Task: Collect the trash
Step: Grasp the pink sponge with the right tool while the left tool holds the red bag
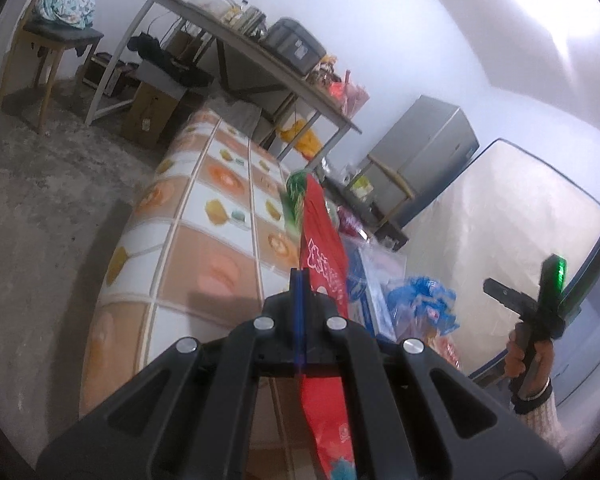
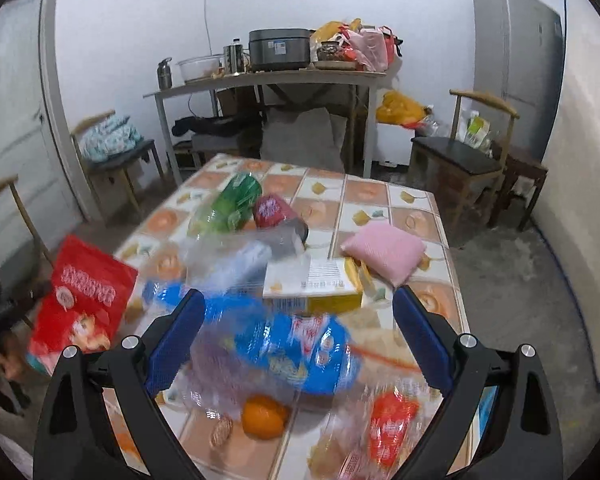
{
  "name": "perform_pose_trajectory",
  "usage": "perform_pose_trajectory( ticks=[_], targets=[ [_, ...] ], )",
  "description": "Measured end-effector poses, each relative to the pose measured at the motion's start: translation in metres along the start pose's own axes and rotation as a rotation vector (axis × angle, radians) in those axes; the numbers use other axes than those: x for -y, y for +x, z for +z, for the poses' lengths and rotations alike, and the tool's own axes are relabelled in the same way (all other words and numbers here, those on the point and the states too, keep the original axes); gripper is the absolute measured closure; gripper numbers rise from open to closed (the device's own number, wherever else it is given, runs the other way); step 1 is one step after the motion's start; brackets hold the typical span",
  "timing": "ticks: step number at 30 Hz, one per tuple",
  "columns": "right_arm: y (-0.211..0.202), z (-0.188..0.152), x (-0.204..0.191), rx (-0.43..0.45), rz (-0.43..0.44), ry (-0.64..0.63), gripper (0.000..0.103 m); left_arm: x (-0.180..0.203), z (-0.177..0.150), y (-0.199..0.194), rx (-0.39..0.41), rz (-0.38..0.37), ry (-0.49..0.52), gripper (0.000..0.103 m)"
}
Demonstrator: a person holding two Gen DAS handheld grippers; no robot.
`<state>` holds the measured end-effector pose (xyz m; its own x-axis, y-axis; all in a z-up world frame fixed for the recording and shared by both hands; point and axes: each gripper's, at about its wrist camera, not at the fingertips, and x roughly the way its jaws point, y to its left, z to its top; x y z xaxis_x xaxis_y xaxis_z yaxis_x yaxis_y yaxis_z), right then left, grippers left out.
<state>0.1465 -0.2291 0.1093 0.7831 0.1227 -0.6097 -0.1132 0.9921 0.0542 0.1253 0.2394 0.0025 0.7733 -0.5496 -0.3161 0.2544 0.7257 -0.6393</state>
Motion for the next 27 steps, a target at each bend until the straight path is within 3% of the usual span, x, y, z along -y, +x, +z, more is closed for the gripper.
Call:
perform_pose_trajectory(
  ticks=[4,7,10,16,22,27],
  targets=[
    [0.039,0.04,0.023,-0.066,-0.029,-0.047,0.011,-0.004,0.01,0.001,0.026,0.003,-0.002,0.103],
    [0.084,0.059,0.034,-0.127,-0.061,-0.212,0.011,-0.008,0.015,0.007,0.019,0.008,-0.011,0.103],
    [0.142,0.065,0.051,-0.251,-0.063,-0.327,0.011,-0.011,0.018,0.013,0.002,0.012,-0.026,0.103],
    [0.234,0.062,0.09,-0.473,0.015,-0.311,0.011,-0.009,0.021,0.026,-0.026,0.049,-0.024,0.103],
    [0.268,0.05,0.101,-0.544,0.049,-0.375,0.011,0.0,0.022,0.045,-0.066,0.082,0.005,0.103],
    [0.28,0.053,0.112,-0.547,0.066,-0.353,0.011,0.006,0.02,0.056,-0.089,0.098,0.02,0.103]
  ],
)
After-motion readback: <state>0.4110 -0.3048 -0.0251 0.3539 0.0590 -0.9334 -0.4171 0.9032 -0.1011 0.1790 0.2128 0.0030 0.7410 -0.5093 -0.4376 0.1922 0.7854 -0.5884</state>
